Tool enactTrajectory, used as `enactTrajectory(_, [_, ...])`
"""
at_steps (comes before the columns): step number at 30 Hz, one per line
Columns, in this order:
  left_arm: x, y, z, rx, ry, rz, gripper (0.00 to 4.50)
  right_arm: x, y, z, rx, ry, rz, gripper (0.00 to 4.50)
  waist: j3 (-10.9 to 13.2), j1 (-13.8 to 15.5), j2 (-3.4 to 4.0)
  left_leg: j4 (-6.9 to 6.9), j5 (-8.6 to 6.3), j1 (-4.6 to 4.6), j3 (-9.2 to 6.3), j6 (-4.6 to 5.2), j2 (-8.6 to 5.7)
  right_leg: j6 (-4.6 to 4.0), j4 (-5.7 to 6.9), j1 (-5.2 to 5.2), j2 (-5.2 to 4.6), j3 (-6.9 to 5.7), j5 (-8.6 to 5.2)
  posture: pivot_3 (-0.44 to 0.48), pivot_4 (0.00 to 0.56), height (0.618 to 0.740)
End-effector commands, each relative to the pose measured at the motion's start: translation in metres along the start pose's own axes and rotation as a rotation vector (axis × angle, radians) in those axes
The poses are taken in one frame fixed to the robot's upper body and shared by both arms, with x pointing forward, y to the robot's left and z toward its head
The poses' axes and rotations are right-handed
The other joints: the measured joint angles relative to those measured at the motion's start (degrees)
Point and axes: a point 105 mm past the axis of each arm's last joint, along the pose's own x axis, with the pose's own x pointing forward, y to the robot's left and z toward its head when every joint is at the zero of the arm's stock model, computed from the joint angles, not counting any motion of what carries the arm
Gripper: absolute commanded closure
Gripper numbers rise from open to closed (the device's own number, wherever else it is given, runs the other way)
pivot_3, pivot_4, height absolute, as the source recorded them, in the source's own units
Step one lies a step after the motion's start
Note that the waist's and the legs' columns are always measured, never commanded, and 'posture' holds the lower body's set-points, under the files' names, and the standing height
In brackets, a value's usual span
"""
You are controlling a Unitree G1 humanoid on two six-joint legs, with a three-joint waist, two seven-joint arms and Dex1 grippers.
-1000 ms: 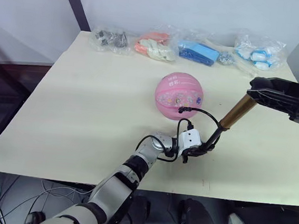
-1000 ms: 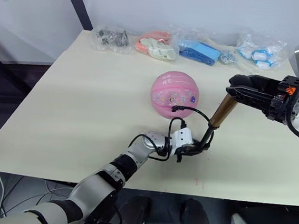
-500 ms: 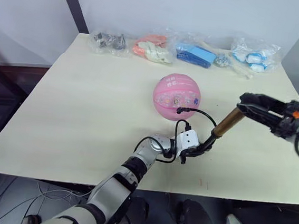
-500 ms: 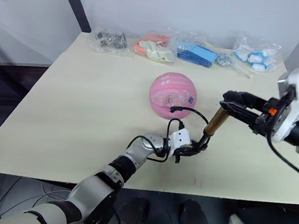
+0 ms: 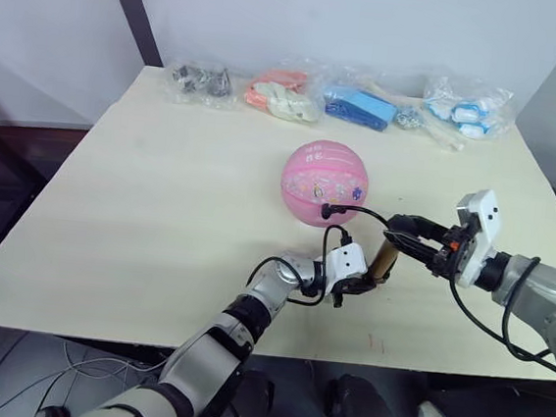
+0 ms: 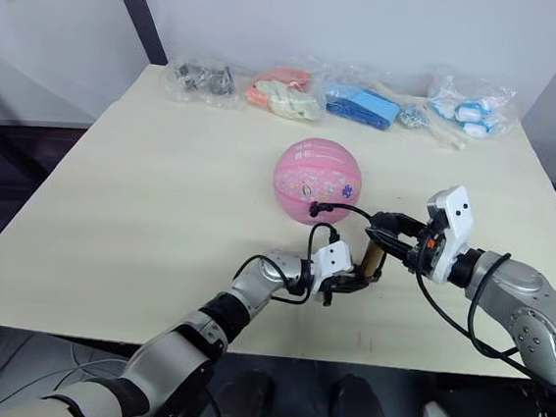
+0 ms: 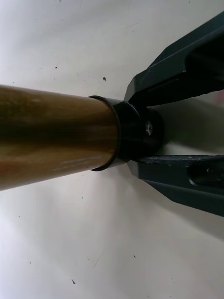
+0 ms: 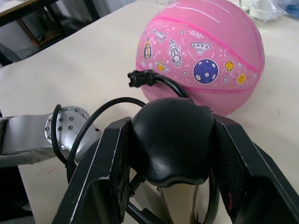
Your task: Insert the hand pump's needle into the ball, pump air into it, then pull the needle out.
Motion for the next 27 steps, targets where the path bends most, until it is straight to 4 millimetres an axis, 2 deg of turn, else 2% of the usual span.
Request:
enactTrajectory(1, [-0.005, -0.021, -0.038, -0.056, 0.127, -0.081, 3.48, -0.008, -0.011, -0.037, 0.078, 0.15, -0.066, 2.62, 0.0, 0.0, 0.01, 0.0, 0.0, -0.01, -0.01, 0.0, 0.0, 0.0, 0.0, 0.0, 0.0, -0.01, 0.0, 0.0, 0.15, 0.74])
enactTrajectory(7, [-0.005, -0.024, -0.038, -0.06, 0.127, -0.087, 3.48, -0.039, -0.001, 0.05, -0.072, -0.034, -0.044, 2.62, 0.4, 0.2, 0.5, 0.02, 0.0, -0.19, -0.02, 0.0, -0.08, -0.08, -0.03, -0.08, -0.09, -0.03, 0.05, 0.0, 0.15, 0.74])
enactTrajectory(9, [-0.004, -0.025, -0.038, -0.06, 0.127, -0.089, 3.48, -0.048, 0.004, 0.071, -0.1, -0.079, -0.035, 2.65, 0.8, 0.4, 0.88, 0.04, 0.0, -0.3, 0.01, 0.0, -0.19, -0.22, -0.03, -0.16, -0.21, 0.0, 0.13, 0.0, 0.15, 0.74])
enactTrajectory(16, [-0.005, -0.026, -0.038, -0.059, 0.126, -0.093, 3.48, -0.074, 0.021, 0.131, -0.181, -0.19, -0.013, 2.65, 1.0, 0.5, 0.89, 0.02, 0.0, -0.39, -0.01, 0.0, -0.21, -0.22, -0.11, -0.17, -0.24, -0.04, 0.14, 0.0, 0.15, 0.74])
enactTrajectory(23, [-0.006, -0.026, -0.039, -0.059, 0.128, -0.094, 3.48, -0.088, 0.037, 0.167, -0.246, -0.248, 0.008, 2.65, 1.2, 0.4, 0.96, 0.02, 0.0, -0.43, 0.01, 0.0, -0.21, -0.21, -0.16, -0.18, -0.26, -0.05, 0.13, 0.0, 0.15, 0.74])
enactTrajectory(26, [-0.005, -0.026, -0.038, -0.057, 0.127, -0.097, 3.48, -0.084, 0.035, 0.159, -0.22, -0.214, 0.006, 2.65, 1.3, 0.5, 0.94, 0.02, 0.0, -0.52, 0.01, 0.0, -0.21, -0.21, -0.18, -0.24, -0.27, -0.06, 0.14, 0.0, 0.15, 0.74])
enactTrajectory(27, [-0.005, -0.026, -0.037, -0.057, 0.127, -0.097, 3.48, -0.079, 0.031, 0.148, -0.207, -0.174, -0.006, 2.65, 1.3, 0.5, 0.95, 0.03, 0.0, -0.55, 0.02, 0.0, -0.21, -0.21, -0.18, -0.26, -0.27, -0.05, 0.14, 0.0, 0.15, 0.74])
